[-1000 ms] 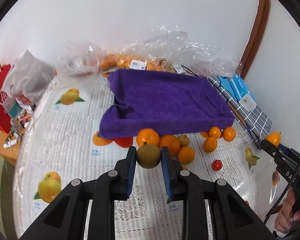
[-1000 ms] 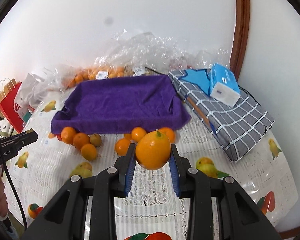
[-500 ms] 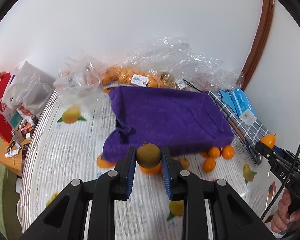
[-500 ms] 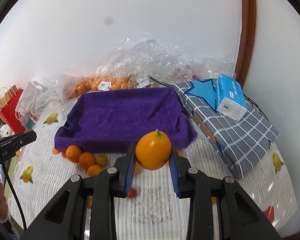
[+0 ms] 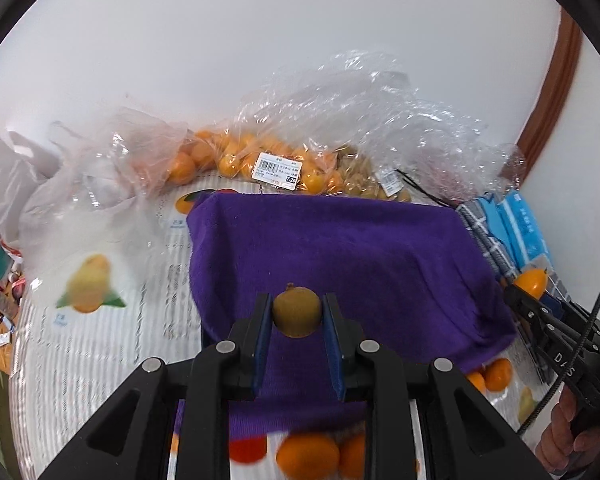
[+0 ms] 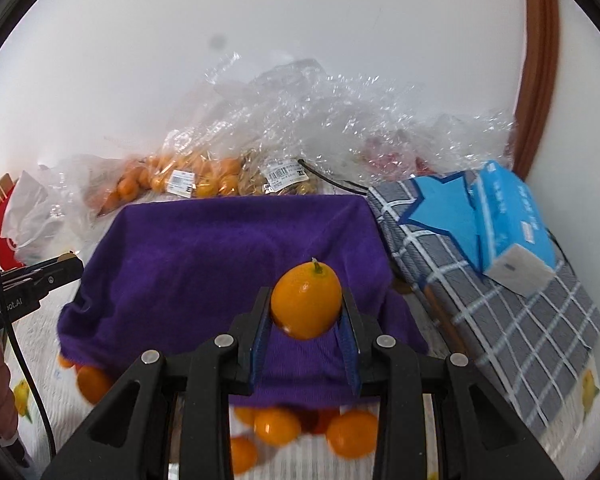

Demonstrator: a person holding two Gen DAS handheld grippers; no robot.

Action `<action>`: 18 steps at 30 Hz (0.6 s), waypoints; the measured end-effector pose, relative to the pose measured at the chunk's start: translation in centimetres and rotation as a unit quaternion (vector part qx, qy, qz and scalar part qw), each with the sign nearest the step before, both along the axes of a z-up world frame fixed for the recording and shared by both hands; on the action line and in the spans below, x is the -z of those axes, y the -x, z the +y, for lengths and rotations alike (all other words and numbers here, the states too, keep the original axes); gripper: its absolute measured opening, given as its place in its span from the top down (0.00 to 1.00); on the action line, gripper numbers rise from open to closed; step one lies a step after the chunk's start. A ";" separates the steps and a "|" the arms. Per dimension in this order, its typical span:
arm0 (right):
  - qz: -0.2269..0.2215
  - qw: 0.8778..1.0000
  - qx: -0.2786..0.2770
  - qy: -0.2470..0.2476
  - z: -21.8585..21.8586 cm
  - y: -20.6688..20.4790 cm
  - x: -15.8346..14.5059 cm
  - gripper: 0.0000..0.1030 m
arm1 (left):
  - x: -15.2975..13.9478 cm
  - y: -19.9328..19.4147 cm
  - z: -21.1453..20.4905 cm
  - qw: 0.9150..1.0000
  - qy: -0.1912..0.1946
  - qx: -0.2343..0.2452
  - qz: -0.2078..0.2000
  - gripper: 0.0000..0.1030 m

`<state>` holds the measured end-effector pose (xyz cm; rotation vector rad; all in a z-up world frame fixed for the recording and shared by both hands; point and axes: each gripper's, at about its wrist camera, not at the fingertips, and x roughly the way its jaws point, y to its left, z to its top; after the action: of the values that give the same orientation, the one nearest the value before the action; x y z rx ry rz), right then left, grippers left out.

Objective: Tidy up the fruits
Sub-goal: 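Carry the orange with the right tool while the left tool carries the small fruit over the towel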

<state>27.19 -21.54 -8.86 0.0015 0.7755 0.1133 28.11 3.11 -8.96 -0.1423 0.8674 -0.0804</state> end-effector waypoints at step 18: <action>0.042 0.999 -0.001 0.000 0.7 -4.1 5.2 0.69 | 4.4 -3.1 -0.8 0.999 -0.003 0.008 0.037 0.77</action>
<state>31.32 -20.85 -14.01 0.0061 0.8598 0.1156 31.19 2.35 -13.39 -0.1335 0.9424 -0.0889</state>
